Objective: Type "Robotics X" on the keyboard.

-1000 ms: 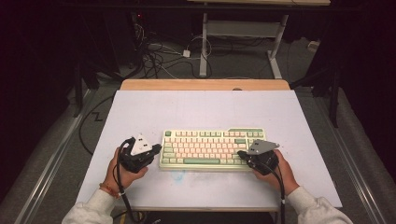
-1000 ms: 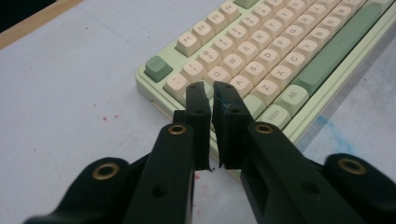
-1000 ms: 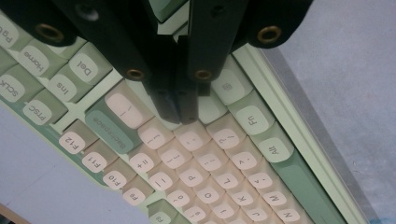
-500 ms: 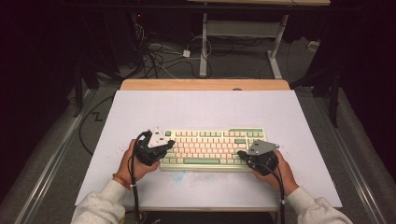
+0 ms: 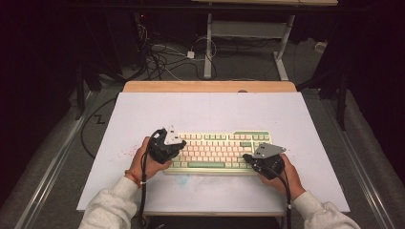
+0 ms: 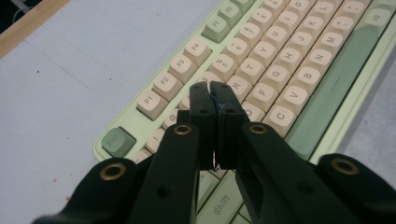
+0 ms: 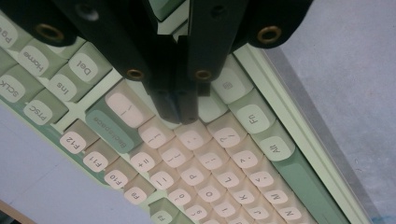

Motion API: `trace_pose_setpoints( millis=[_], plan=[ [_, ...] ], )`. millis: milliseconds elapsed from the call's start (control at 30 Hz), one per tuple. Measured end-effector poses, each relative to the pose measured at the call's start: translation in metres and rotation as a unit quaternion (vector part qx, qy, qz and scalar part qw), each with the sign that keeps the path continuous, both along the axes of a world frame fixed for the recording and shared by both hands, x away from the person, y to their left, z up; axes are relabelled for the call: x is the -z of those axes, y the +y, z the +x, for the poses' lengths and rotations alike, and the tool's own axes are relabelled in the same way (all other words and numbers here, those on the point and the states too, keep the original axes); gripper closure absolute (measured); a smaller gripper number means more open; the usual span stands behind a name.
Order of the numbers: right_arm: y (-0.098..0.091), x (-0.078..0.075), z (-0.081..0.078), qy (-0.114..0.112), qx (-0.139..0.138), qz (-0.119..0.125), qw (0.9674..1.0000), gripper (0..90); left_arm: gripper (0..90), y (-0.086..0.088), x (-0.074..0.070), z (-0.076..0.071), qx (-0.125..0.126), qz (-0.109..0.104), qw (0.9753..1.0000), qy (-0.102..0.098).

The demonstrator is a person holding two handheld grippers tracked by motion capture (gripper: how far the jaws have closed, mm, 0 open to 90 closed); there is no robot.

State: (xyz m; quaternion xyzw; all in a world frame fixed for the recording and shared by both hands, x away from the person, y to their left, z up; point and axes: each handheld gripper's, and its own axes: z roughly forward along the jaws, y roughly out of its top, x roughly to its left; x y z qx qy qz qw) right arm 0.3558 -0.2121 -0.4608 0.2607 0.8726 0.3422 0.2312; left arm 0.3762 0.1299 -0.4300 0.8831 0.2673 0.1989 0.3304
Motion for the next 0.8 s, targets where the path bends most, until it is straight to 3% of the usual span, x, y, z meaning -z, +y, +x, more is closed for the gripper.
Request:
trace_pose_setpoints(
  millis=[800],
  plan=[
    [0.000, 0.000, 0.000, -0.003, -0.002, -0.004, 1.0000, 90.0, 87.1, -0.037, 0.011, 0.024, 0.027, 0.035, 0.9984, 0.036]
  ],
)
